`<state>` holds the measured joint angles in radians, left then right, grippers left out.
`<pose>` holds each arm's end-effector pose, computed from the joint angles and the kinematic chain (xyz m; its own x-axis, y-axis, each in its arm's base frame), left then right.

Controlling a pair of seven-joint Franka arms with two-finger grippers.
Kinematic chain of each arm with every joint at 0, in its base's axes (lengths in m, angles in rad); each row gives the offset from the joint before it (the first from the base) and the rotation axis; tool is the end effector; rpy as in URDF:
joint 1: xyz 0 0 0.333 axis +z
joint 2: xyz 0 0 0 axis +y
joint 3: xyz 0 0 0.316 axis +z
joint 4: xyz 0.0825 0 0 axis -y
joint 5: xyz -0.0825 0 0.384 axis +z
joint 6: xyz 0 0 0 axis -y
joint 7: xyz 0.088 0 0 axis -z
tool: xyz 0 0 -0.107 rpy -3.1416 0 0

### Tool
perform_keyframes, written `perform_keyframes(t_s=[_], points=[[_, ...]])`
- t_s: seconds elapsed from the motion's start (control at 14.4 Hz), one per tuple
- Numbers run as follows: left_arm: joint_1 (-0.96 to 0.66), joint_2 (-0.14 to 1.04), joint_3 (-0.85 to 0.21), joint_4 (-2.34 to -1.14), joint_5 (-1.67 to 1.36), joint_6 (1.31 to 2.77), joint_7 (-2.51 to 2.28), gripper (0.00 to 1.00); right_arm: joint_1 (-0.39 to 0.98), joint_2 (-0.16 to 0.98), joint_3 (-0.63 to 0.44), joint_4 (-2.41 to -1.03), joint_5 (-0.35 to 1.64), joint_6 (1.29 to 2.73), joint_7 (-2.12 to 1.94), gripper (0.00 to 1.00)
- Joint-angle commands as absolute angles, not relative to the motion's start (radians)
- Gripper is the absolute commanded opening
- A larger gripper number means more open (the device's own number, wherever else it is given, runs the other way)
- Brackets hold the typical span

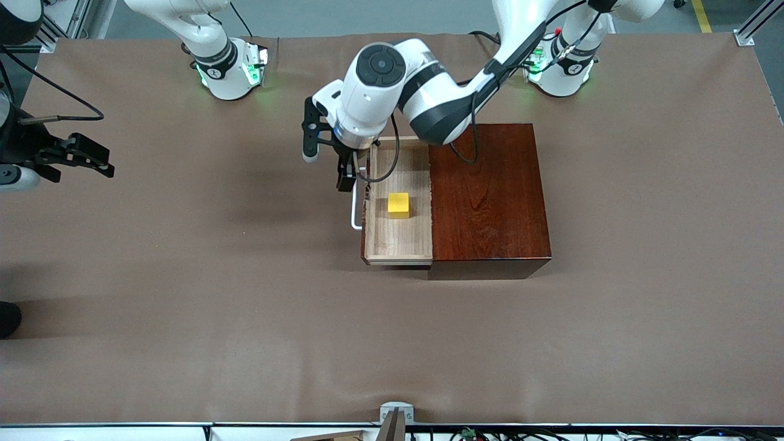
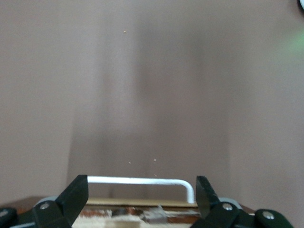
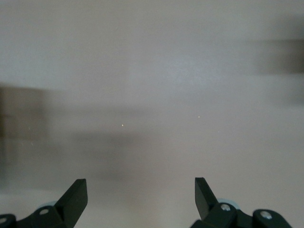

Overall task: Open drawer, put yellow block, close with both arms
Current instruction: 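Push the drawer into the box with the left gripper at the handle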

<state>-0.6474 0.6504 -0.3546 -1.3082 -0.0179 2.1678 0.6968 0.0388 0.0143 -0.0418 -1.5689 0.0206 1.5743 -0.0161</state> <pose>0.4573 -0.5949 0.4009 -0.0203 -0.9466 0.3219 -0.9992 0.0303 0.0261 0.5590 0.0007 0.6178 0.9999 0.0130 -0.0086 0.0128 -0.9997 -0.0201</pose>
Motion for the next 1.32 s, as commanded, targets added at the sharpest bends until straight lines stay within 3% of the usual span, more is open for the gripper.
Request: perform_keyframes(t_s=[0.0, 0.21, 0.49, 1.25], points=[[-0.661, 0.739, -0.327, -1.266, 0.006, 2.221, 0.772, 1.00, 0.029, -0.015, -0.034, -1.595, 0.020, 1.601, 0.072, 1.00], [-0.721, 0.747, -0.250, -1.273, 0.005, 2.221, 0.769, 1.00, 0.017, -0.014, -0.038, -1.585, 0.014, 1.589, 0.110, 1.00], [-0.726, 0.749, -0.236, -1.278, 0.005, 2.209, 0.758, 1.00, -0.011, -0.005, -0.037, -1.571, 0.015, 1.594, 0.100, 1.00], [-0.724, 0.713, -0.135, -1.275, 0.058, 1.991, 0.744, 1.00, -0.011, 0.005, -0.037, -1.559, 0.014, 1.588, 0.098, 1.00]])
